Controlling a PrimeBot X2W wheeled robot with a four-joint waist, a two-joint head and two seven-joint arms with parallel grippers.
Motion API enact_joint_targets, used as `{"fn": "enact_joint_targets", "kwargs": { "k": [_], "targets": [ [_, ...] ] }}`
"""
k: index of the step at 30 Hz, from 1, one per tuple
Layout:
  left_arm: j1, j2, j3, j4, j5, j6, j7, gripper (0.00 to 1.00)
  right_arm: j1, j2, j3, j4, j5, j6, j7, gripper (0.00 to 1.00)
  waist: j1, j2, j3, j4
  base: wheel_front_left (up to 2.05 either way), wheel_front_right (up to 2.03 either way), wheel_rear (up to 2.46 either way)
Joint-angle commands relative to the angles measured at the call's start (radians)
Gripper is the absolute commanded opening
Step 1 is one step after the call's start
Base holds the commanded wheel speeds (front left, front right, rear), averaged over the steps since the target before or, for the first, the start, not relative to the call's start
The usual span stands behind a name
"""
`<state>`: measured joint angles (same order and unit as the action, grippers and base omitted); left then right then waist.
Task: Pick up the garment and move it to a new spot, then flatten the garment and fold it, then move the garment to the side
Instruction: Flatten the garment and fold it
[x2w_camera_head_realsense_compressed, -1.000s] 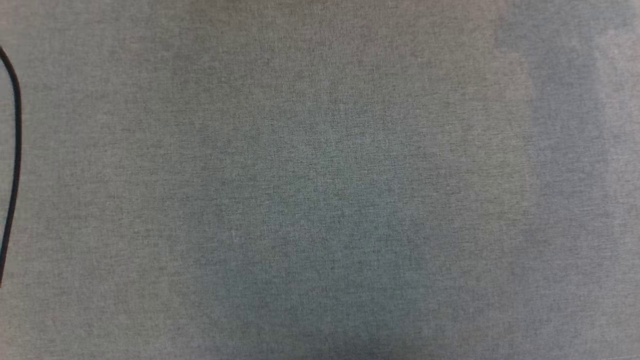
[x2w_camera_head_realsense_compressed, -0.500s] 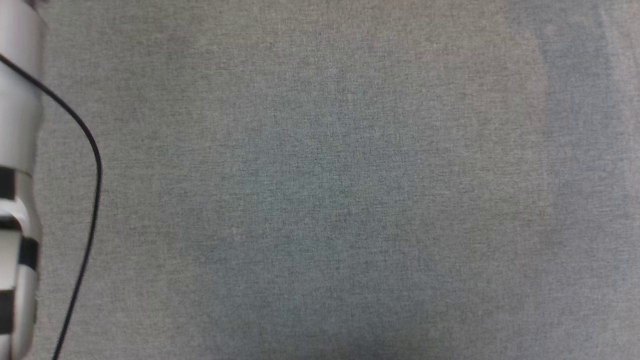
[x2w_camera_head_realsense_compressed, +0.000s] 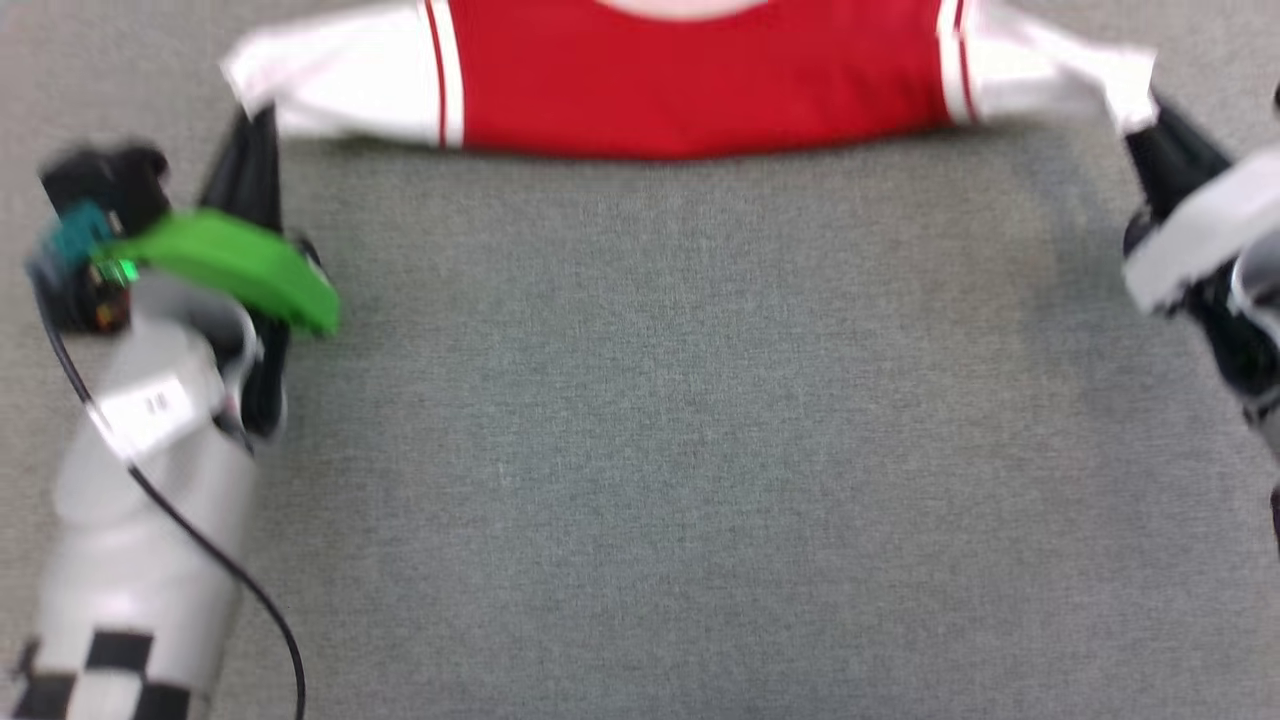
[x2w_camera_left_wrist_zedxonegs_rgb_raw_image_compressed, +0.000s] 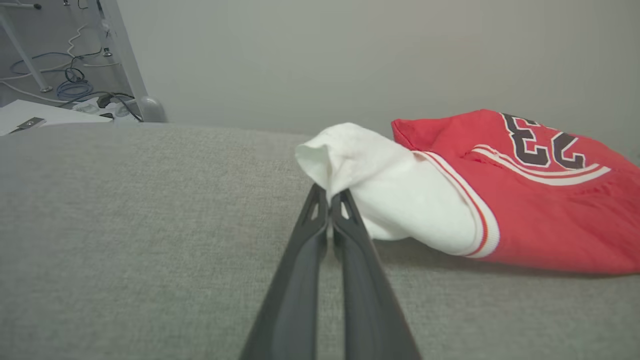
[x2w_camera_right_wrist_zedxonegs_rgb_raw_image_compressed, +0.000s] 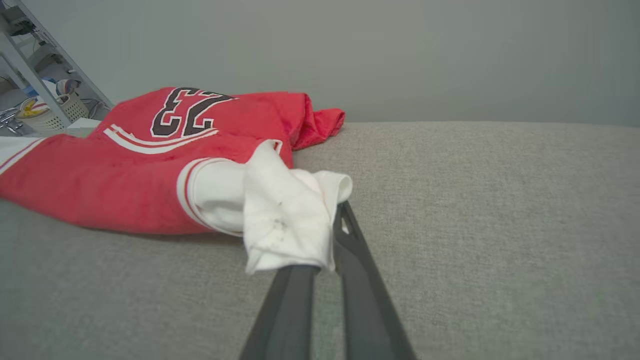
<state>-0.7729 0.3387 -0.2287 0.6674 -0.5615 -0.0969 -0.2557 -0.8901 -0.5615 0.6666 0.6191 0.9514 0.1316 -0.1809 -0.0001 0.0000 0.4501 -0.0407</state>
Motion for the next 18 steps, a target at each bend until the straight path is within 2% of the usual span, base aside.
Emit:
{"fn": "enact_joint_targets", "kwargs": {
  "k": [1,5,11,18],
  "targets": [
    [0.062,-0.008,0.007,-0.022,-0.002,-0.002,-0.006,0.0,0.05,-0.013,-0.001,-0.014,0.013,-0.001,-0.008,0.0,0.0001,0.0,-0.091,0.006,0.0,0.0,0.0],
    [0.241,-0.022,0.025,-0.102,-0.003,0.012,-0.006,0.0,0.2,-0.031,-0.017,-0.064,0.036,-0.001,-0.021,0.0,0.0001,0.0,-0.17,0.004,0.0,0.0,0.0],
    [0.464,-0.013,0.018,-0.209,-0.002,0.045,0.003,0.0,0.421,-0.046,-0.075,-0.125,0.042,-0.001,-0.034,0.0,0.0001,0.0,-0.271,0.009,0.0,0.0,0.0],
    [0.692,0.0,0.023,-0.344,-0.027,0.105,0.056,0.0,0.682,-0.023,-0.196,-0.166,0.018,-0.001,-0.036,0.0,0.0001,0.0,-0.361,0.02,0.0,0.0,0.0]
  ]
}}
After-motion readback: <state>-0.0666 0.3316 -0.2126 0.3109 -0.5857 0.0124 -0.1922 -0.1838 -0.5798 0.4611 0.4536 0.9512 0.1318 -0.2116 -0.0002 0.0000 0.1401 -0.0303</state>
